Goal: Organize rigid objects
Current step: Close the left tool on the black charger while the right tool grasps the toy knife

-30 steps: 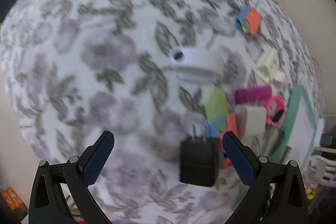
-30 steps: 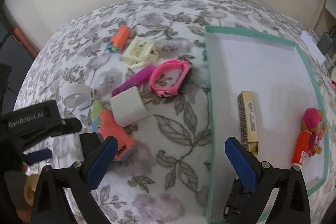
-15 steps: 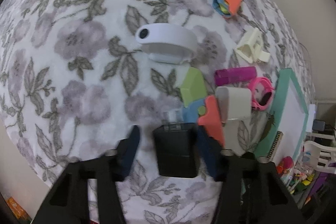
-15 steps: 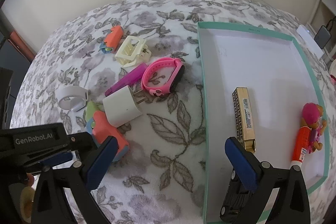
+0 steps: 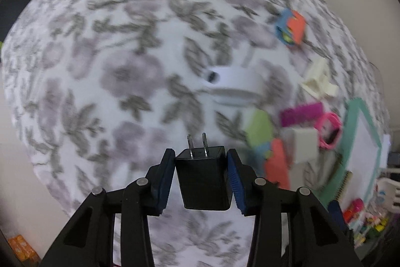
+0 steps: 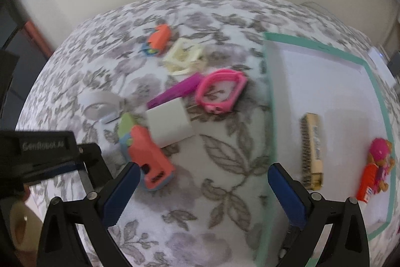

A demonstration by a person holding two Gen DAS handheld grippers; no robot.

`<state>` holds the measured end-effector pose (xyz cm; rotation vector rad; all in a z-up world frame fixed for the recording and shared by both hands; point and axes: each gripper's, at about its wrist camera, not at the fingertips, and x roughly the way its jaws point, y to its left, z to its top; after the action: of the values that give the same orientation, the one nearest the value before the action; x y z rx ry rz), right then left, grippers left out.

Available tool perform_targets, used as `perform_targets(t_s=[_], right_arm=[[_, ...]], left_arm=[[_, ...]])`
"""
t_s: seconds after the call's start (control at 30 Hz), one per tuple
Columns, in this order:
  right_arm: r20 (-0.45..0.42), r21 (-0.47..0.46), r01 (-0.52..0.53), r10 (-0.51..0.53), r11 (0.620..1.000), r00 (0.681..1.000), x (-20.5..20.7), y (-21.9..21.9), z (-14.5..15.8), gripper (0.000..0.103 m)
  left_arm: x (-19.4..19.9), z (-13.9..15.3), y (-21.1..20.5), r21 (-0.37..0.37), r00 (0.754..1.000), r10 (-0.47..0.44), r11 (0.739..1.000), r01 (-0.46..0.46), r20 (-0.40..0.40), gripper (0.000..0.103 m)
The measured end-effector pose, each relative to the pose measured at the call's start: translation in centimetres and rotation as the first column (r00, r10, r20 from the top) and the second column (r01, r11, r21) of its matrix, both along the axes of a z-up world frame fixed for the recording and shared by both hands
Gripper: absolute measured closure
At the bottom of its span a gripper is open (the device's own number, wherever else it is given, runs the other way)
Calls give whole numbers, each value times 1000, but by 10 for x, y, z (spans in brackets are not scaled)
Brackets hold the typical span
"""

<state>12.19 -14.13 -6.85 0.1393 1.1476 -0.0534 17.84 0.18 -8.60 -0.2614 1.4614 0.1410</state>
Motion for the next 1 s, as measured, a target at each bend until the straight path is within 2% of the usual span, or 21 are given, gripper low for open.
perform_targets(t_s=[0.13, 0.3, 0.5, 0.73, 0.83, 1.0], right_arm=[[-22, -36, -65, 64, 997, 998, 7, 21, -10, 0], [-47, -66, -111, 108, 992, 993, 15, 37, -23, 1], [-69, -90, -129, 123, 987, 990, 24, 49, -36, 10], [-58, -112, -147, 141, 983, 988, 28, 59, -41, 11], [-51, -108, -151, 146, 983, 988, 28, 60, -40, 15], [-41, -99, -185, 182, 978, 982, 31, 72, -38, 31]], left_arm=[[6, -7, 5, 38, 1000, 13, 999, -12, -20, 59], [13, -12, 19, 16, 999, 9, 1000, -8, -42, 60], [17, -26, 30, 16, 998, -3, 1000, 4, -68, 60], [23, -30, 30, 36, 997, -25, 999, 28, -69, 59], [23, -28, 24, 38, 997, -39, 998, 42, -72, 54], [21, -32, 22, 26, 996, -41, 999, 43, -77, 43]])
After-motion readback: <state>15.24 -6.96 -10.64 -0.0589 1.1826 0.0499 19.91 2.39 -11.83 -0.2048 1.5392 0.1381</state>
